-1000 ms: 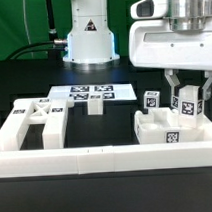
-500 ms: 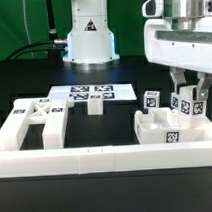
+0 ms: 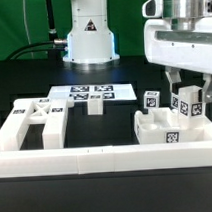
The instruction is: Assemble chair
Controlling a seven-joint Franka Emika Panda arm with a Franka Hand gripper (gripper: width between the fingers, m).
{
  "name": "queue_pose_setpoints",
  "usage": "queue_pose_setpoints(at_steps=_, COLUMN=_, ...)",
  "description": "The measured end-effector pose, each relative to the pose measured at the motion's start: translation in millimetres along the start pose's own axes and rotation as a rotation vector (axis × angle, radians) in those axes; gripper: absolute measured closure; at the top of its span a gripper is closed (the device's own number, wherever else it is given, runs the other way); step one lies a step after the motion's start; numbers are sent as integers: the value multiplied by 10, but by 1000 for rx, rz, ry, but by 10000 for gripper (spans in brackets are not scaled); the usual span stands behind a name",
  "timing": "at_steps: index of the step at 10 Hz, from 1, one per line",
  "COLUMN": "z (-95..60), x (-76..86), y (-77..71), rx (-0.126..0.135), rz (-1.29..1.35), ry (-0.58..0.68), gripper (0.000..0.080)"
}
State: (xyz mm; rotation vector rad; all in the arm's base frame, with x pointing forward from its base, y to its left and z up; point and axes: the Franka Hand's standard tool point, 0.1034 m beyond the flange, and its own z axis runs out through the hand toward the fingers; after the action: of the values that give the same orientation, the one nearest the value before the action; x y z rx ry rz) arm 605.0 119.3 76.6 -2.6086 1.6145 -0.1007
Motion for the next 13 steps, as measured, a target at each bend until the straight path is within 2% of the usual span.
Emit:
queue_pose_setpoints(at_steps=4, z=3, x=3, y=1, rx=0, rz=-292, ry=1, gripper=153)
queue_pose_setpoints(at_steps=6, z=-21, x=11, y=-17, rx=-10, rz=-540, ry=-6, gripper=151)
queue_pose_setpoints(at_steps=11, z=-33, x=-6, y=-51, rx=-1, rz=-892, ry=-2, gripper=151)
queue_pose_setpoints(at_steps=13, z=12, x=-22, y=-20, rx=12, rz=-946, ry=17, gripper=151)
